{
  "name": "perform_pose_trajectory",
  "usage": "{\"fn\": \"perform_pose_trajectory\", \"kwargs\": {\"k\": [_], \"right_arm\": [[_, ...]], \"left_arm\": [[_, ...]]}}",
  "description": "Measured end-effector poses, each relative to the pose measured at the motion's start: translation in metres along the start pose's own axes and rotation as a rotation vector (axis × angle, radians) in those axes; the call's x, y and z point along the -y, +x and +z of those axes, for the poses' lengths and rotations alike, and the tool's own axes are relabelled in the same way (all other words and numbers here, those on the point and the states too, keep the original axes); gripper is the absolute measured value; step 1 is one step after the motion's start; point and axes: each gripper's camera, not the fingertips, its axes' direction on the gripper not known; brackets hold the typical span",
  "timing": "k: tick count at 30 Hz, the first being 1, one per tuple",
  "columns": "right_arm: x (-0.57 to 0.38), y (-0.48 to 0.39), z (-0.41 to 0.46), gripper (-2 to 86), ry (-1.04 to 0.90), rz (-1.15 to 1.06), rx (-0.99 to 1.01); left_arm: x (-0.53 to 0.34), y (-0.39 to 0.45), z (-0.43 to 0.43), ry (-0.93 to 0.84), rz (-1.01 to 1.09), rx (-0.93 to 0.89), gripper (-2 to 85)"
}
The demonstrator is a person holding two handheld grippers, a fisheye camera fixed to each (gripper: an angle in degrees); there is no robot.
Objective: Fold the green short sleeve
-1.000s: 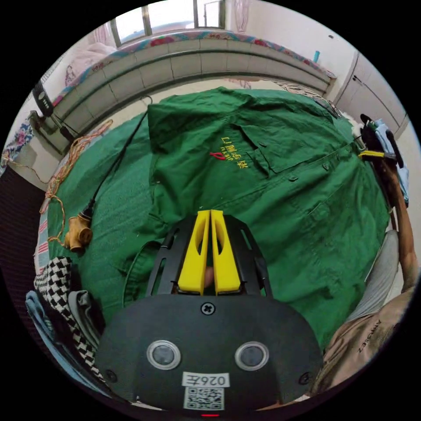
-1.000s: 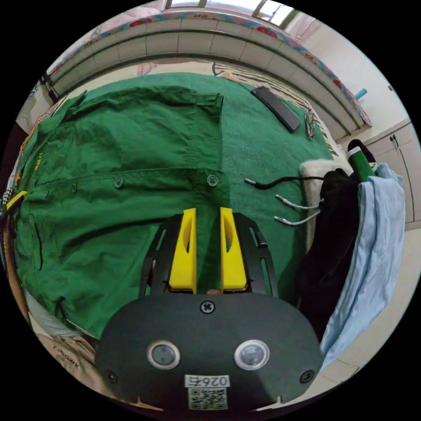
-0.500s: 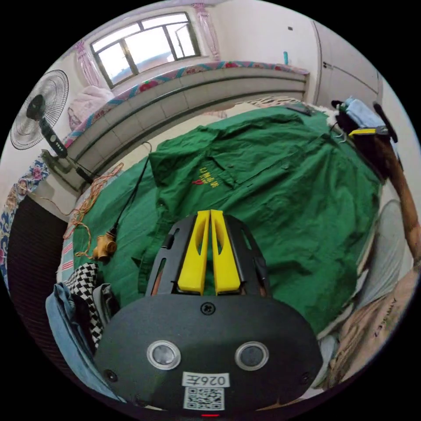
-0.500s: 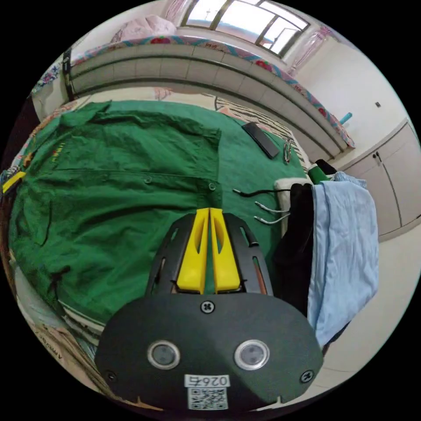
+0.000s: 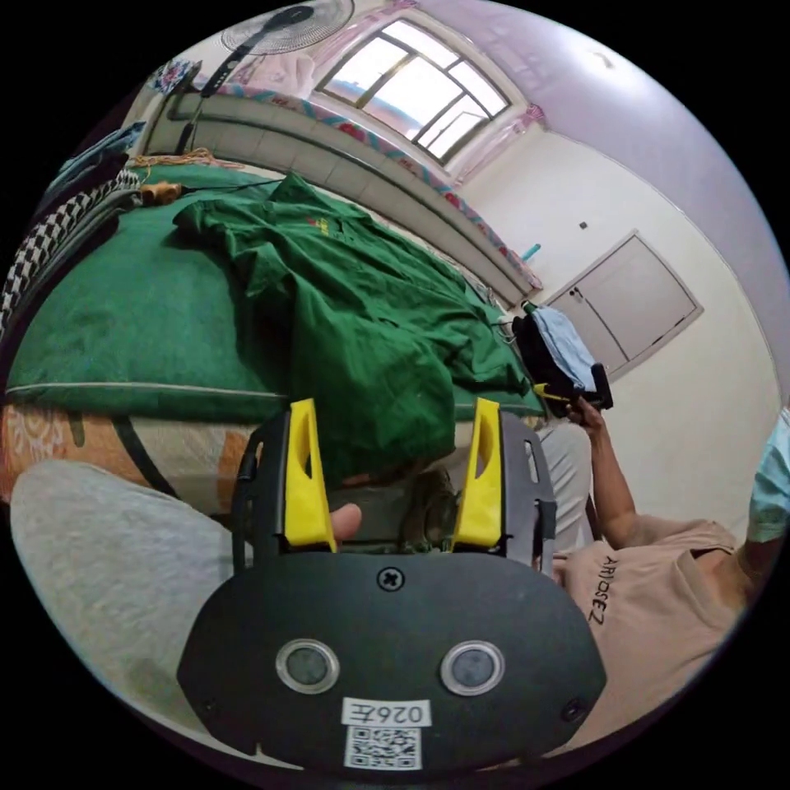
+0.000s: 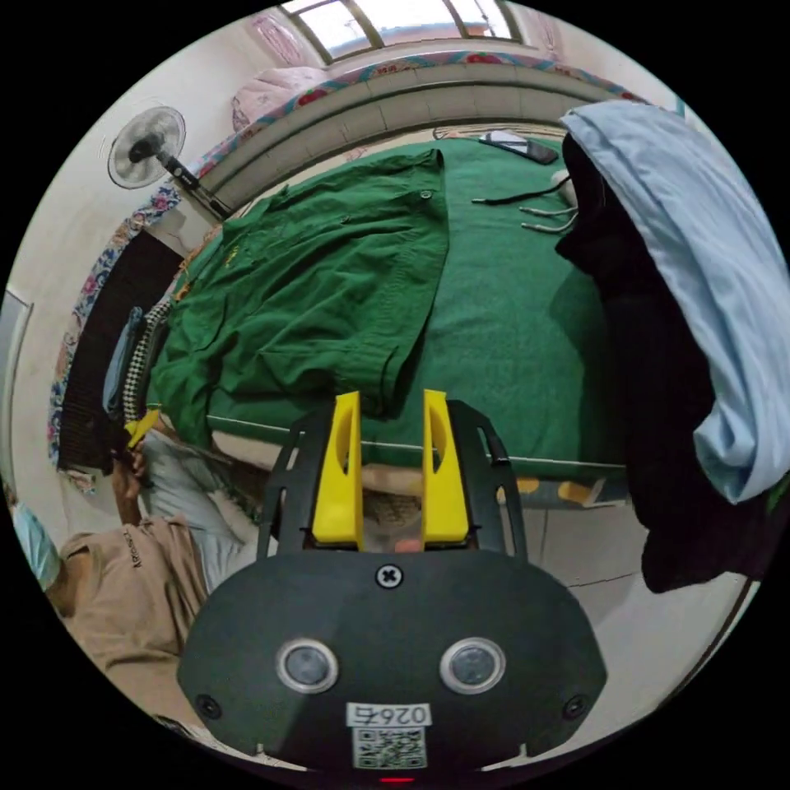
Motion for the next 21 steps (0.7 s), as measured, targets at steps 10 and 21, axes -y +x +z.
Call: {"fn": "perform_pose_trajectory", "kwargs": {"k": [10,21], "right_arm": [[-0.002,-0.003,0.01,-0.5,-0.015,-0.144,-0.062],[-0.079,-0.096,-0.032,7.9,0.287,-0.167,0.04]], "left_arm": [[-0.016,-0.014,0.048,-0.322,0.018,-0.257,-0.5],[-0.02,-0.011,-0.054,0.053,0.051,0.152,18.6]]}}
